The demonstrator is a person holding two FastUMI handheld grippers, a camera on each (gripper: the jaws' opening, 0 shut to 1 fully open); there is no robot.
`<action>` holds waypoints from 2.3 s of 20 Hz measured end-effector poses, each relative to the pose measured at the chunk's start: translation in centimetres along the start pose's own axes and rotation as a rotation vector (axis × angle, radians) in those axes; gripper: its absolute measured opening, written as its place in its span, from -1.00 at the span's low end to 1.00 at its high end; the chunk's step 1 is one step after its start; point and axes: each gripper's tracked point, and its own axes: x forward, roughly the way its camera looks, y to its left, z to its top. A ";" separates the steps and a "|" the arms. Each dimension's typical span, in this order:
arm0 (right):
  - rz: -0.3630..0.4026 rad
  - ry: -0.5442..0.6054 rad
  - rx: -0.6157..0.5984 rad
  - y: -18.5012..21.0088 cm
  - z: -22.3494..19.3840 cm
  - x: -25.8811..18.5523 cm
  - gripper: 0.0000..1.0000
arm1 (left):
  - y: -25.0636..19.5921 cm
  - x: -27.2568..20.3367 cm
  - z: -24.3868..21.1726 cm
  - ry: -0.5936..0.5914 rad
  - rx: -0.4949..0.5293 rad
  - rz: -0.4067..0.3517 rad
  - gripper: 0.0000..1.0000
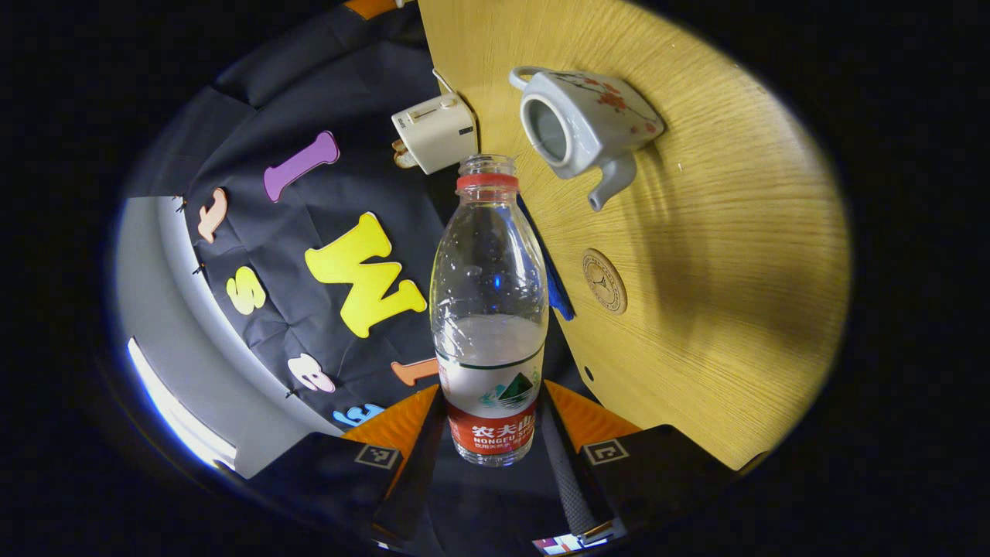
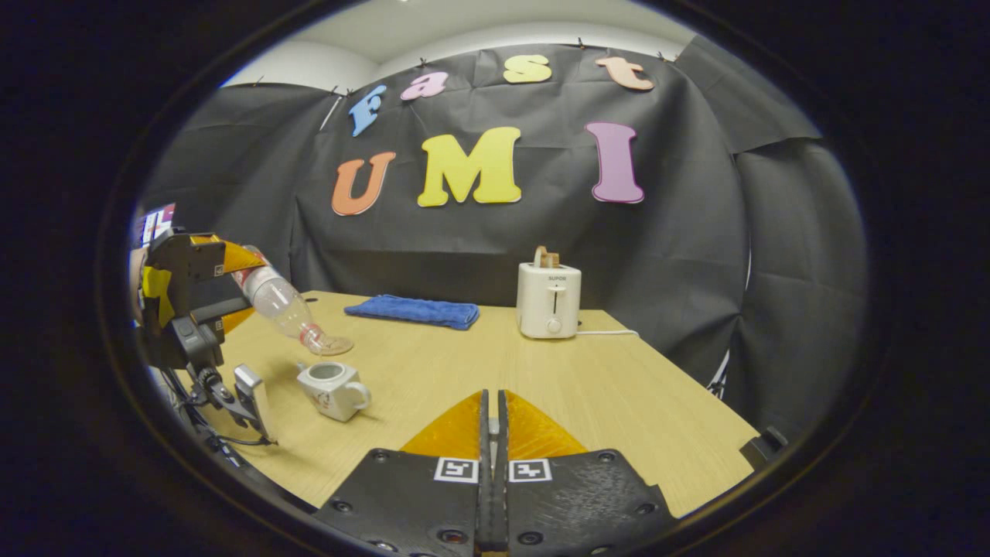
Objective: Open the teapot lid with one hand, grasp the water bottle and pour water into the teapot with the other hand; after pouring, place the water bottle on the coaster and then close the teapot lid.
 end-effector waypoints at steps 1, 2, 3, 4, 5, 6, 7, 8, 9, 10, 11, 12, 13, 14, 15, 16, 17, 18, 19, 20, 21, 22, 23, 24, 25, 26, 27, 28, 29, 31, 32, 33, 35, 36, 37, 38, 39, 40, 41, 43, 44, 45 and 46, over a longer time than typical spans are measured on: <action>0.000 -0.002 0.000 0.0 0.0 0.0 -1.00 | 0.1 0.0 0.1 0.002 0.005 0.001 0.42; 0.000 -0.004 0.001 0.0 0.1 0.0 -1.00 | 0.2 0.1 0.0 0.001 0.012 0.005 0.42; 0.000 -0.005 0.002 0.0 0.1 0.0 -1.00 | 0.2 0.0 0.0 0.004 0.019 0.007 0.42; 0.000 -0.005 0.004 0.0 0.0 -0.1 -1.00 | 0.4 0.1 0.0 0.001 0.031 0.010 0.42; 0.001 -0.005 0.007 0.0 0.0 -0.1 -1.00 | 0.5 0.1 0.1 -0.001 0.037 0.014 0.42; 0.001 -0.006 0.009 -0.1 0.1 -0.1 -1.00 | 0.5 0.0 0.0 -0.002 0.043 0.016 0.43; -0.002 -0.008 0.009 -0.2 0.1 -0.1 -1.00 | 0.6 0.1 0.0 0.000 0.050 0.018 0.42; -0.003 -0.009 0.009 -0.3 0.2 -0.1 -1.00 | 0.7 0.0 0.0 0.002 0.059 0.023 0.42; -0.003 -0.011 0.009 -0.3 0.2 -0.3 -1.00 | 0.8 0.0 0.0 0.002 0.068 0.028 0.41; -0.005 -0.011 0.011 -0.4 0.2 -0.3 -1.00 | 0.8 0.1 -0.1 0.002 0.074 0.030 0.42; -0.005 -0.011 0.012 -0.4 0.1 -0.2 -1.00 | 0.9 0.0 0.0 0.001 0.080 0.031 0.42; -0.005 -0.012 0.014 -0.4 0.2 -0.3 -1.00 | 1.0 0.2 -0.1 0.001 0.086 0.030 0.43; -0.004 -0.017 0.019 -0.5 0.3 -0.4 -0.96 | 1.1 0.2 -0.1 0.001 0.092 0.032 0.41; -0.004 -0.020 0.023 -0.5 0.3 -0.4 -1.00 | 1.2 0.2 -0.1 -0.001 0.093 0.036 0.42; -0.005 -0.020 0.022 -0.5 0.3 -0.4 -1.00 | 1.2 0.3 -0.1 0.000 0.096 0.037 0.41; -0.003 -0.020 0.023 -0.5 0.3 -0.5 -1.00 | 1.2 0.3 -0.1 0.002 0.100 0.040 0.43; -0.003 -0.021 0.023 -0.5 0.3 -0.5 -1.00 | 1.3 0.3 -0.1 0.003 0.109 0.045 0.42; -0.003 -0.021 0.023 -0.5 0.3 -0.5 -1.00 | 1.4 0.3 -0.2 0.005 0.116 0.049 0.42; -0.001 -0.022 0.024 -0.5 0.4 -0.5 -1.00 | 1.4 0.3 -0.1 0.006 0.120 0.050 0.43; -0.002 -0.023 0.025 -0.5 0.4 -0.5 -1.00 | 1.5 0.3 -0.1 0.007 0.125 0.052 0.42; -0.002 -0.024 0.027 -0.5 0.4 -0.5 -1.00 | 1.7 0.3 -0.1 0.007 0.133 0.060 0.42; -0.001 -0.023 0.028 -0.5 0.4 -0.5 -1.00 | 1.8 0.4 -0.1 0.004 0.139 0.065 0.42; -0.002 -0.022 0.028 -0.5 0.3 -0.5 -1.00 | 1.7 0.5 -0.1 0.001 0.138 0.065 0.43; -0.001 -0.021 0.029 -0.6 0.3 -0.5 -1.00 | 1.8 0.5 -0.2 0.000 0.139 0.065 0.43; -0.001 -0.021 0.029 -0.6 0.3 -0.4 -1.00 | 1.8 0.6 -0.2 0.000 0.143 0.067 0.42; -0.002 -0.023 0.029 -0.6 0.4 -0.4 -1.00 | 2.0 0.6 -0.2 0.000 0.145 0.069 0.42; -0.002 -0.024 0.029 -0.6 0.4 -0.5 -1.00 | 2.0 0.6 -0.2 0.000 0.145 0.069 0.41; -0.001 -0.025 0.029 -0.6 0.4 -0.5 -1.00 | 2.0 0.7 -0.2 -0.001 0.147 0.070 0.43; 0.000 -0.026 0.031 -0.6 0.4 -0.6 -1.00 | 2.1 0.7 -0.2 -0.002 0.152 0.073 0.43; 0.002 -0.024 0.030 -0.5 0.4 -0.6 -1.00 | 2.1 0.8 -0.2 -0.002 0.155 0.072 0.42; 0.002 -0.025 0.029 -0.4 0.4 -0.6 -1.00 | 2.1 0.9 -0.3 -0.002 0.156 0.070 0.42; 0.002 -0.025 0.029 -0.5 0.4 -0.6 -1.00 | 2.2 0.9 -0.3 0.000 0.155 0.069 0.41; 0.001 -0.024 0.027 -0.4 0.3 -0.6 -1.00 | 2.2 0.9 -0.3 0.000 0.156 0.066 0.42; 0.002 -0.022 0.029 -0.4 0.3 -0.6 -1.00 | 2.3 1.0 -0.3 -0.001 0.159 0.071 0.41; 0.003 -0.019 0.030 -0.4 0.2 -0.5 -1.00 | 2.4 1.0 -0.3 -0.001 0.161 0.076 0.51; 0.004 -0.015 0.030 -0.4 0.1 -0.5 -1.00 | 2.2 1.0 -0.3 0.001 0.160 0.074 0.41; 0.005 -0.014 0.031 -0.3 0.1 -0.5 -1.00 | 2.2 0.9 -0.2 -0.002 0.158 0.072 0.42; 0.005 -0.017 0.031 -0.3 0.2 -0.5 -1.00 | 2.2 0.9 -0.3 -0.001 0.152 0.073 0.42; 0.004 -0.020 0.030 -0.3 0.3 -0.6 -1.00 | 2.2 1.0 -0.3 0.000 0.138 0.073 0.42; 0.002 -0.022 0.029 -0.4 0.4 -0.7 -1.00 | 1.7 0.8 -0.4 -0.003 0.090 0.068 0.49; -0.001 -0.022 0.029 -0.4 0.4 -0.7 -1.00 | 1.5 0.7 -0.4 -0.015 0.056 0.054 0.42; -0.002 -0.021 0.031 -0.5 0.5 -0.6 -1.00 | 1.2 0.6 -0.3 -0.022 0.020 0.038 0.42; -0.003 -0.018 0.032 -0.5 0.5 -0.7 -1.00 | 1.1 0.6 -0.2 -0.031 -0.026 0.027 0.48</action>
